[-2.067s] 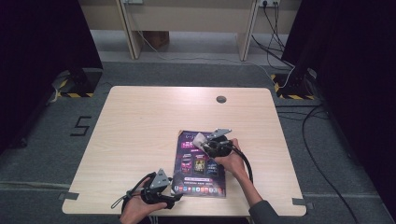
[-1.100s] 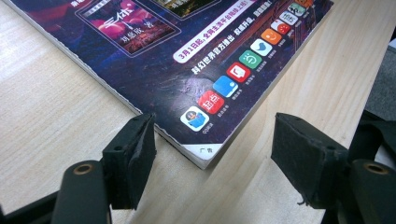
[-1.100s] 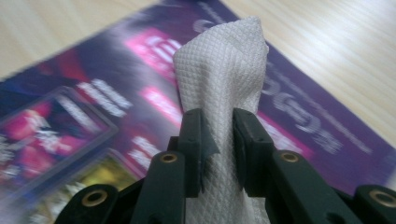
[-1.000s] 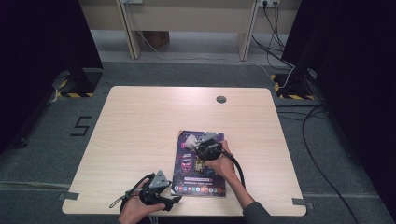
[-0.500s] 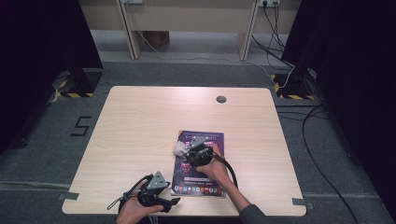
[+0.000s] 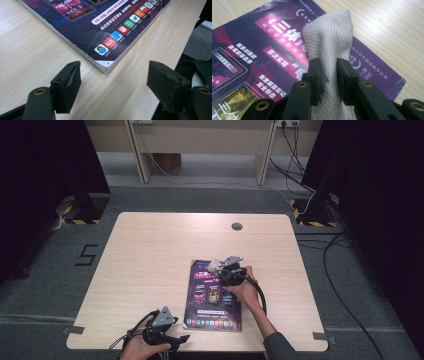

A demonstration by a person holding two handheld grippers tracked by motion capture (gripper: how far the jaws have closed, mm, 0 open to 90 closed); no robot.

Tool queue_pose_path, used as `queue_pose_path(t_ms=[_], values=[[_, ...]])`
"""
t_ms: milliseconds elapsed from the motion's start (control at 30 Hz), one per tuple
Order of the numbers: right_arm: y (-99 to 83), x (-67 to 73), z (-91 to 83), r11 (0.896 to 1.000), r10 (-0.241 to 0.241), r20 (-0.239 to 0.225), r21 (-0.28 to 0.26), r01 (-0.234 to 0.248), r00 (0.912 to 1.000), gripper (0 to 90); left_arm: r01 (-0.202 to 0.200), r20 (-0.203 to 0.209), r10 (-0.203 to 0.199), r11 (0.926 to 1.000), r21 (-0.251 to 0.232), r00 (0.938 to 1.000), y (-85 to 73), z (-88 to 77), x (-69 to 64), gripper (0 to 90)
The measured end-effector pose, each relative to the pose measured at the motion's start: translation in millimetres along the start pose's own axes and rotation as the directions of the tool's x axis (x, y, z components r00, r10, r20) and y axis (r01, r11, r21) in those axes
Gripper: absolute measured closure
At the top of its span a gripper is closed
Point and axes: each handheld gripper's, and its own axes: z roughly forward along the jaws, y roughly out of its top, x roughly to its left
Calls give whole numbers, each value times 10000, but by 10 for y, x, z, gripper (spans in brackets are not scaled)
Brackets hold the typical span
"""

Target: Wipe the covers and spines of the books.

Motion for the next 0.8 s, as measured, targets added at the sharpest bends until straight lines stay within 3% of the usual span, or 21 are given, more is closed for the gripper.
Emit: queue_pose_path(t_ms=[233, 333, 500, 800], values=[[94, 83, 68, 9999, -156, -113, 24, 156, 9998, 750, 84, -157, -82, 9999, 145, 9998, -1, 27, 0, 199], [156, 168, 124, 9998, -176, -313, -104, 172, 9994, 751, 112, -193, -109, 9998, 148, 9998, 10, 41, 2, 198], [243, 335, 162, 9982, -595, -643, -53, 593, 9962, 751, -39, -137, 42, 9998, 192, 9999, 15, 49, -16, 198], [251, 636, 123, 9904, -1377, -1412, -256, 1355, 9803, 751, -28, -166, 31, 9998, 200, 9999, 15, 51, -9, 198]])
